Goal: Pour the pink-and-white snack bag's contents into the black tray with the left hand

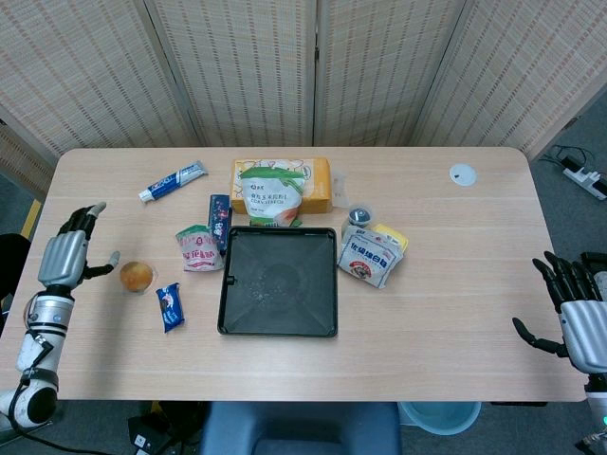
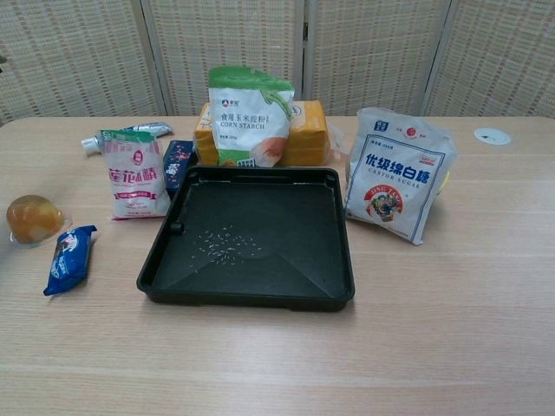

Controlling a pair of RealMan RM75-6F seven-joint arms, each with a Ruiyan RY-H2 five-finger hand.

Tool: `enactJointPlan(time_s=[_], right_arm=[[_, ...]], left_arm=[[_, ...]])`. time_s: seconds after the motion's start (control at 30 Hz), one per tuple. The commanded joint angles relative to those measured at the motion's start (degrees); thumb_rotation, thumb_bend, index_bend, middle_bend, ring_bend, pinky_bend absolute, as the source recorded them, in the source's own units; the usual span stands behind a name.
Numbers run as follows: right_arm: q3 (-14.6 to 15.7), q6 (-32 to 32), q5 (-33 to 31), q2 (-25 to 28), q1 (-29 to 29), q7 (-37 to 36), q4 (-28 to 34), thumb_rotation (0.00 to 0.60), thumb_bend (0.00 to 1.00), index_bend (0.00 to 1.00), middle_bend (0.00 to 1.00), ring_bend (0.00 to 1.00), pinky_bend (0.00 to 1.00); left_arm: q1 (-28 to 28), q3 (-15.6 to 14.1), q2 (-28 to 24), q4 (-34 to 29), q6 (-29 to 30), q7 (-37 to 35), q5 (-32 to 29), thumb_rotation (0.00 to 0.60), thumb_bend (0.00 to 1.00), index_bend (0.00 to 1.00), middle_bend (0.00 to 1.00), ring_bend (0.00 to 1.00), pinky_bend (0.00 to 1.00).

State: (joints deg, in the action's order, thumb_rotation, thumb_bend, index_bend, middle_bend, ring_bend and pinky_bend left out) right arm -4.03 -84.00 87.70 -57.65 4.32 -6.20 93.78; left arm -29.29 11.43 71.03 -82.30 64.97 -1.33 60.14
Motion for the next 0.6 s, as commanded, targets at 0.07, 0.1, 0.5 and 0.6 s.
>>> enactJointPlan(time_s=[0.07,0.1,0.5,0.6], right_arm=[[0.1,1.57,-0.08,-0.21,1.02,-2.96,-1.45,0.413,0.34,0.0,0.05,0.01,0.0],[0.12,1.78,0.02,-0.33,1.19,-3.75,-1.62,0.413,0.34,0.0,0.05,0.01,0.0],[0.79,2.74,1.31,-1.77,2.27,-7.69,-3.47,0.415,0.34,0.0,0.05,0.02,0.0],[0.83,2.62,1.77,-2.33,2.56,-7.83,-4.0,0.415,0.34,0.0,0.05,0.02,0.0]], left_arm=[[6.55,-2.32,-3.15,-6.72,10.23,7.55,0.44,0.6,0.42,0.1,0.12,0.07,0.15],[7.77,-2.9,-3.54,-8.09,12.35,8.8,1.14,0.6,0.42,0.1,0.12,0.06,0.14],[17.67,-9.64,-4.3,-15.87,24.97,14.28,10.71,0.6,0.42,0.11,0.12,0.06,0.1],[19.41,-11.15,-4.68,-17.69,26.62,15.3,13.32,0.6,0.42,0.11,0.12,0.06,0.1]])
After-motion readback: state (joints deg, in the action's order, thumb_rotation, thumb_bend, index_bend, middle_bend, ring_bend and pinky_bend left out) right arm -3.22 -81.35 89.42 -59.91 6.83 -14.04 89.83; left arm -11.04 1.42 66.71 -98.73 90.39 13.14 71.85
